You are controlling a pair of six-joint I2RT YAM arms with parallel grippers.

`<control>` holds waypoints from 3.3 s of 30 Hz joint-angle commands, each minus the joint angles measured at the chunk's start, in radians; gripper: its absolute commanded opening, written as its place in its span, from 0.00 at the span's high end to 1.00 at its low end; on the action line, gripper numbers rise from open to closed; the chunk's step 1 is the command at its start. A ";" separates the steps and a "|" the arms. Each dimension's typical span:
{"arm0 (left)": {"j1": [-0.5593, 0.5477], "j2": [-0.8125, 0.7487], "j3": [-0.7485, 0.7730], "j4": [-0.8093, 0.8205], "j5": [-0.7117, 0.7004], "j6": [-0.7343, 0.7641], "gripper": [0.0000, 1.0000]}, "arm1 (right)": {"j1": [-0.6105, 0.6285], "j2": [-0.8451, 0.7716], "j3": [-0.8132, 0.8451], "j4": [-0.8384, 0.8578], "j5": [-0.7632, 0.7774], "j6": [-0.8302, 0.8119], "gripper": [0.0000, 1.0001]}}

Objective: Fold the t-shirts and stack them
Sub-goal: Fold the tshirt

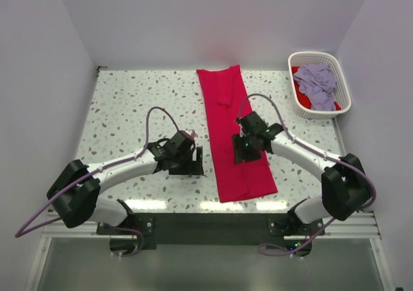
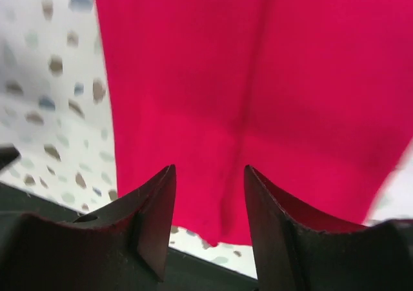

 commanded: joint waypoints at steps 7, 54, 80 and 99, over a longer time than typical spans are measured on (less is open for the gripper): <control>0.000 -0.072 -0.018 0.027 -0.088 -0.044 0.16 | 0.304 0.044 -0.118 0.114 0.054 0.224 0.60; -0.155 -0.034 -0.098 0.053 0.099 -0.124 0.45 | 0.324 -0.405 -0.469 -0.060 0.076 0.482 0.50; -0.211 0.074 -0.081 0.029 0.122 -0.133 0.57 | 0.310 -0.324 -0.530 -0.027 0.033 0.421 1.00; -0.227 0.052 -0.049 -0.123 0.031 -0.151 0.99 | 0.310 -0.361 -0.526 -0.064 0.030 0.395 1.00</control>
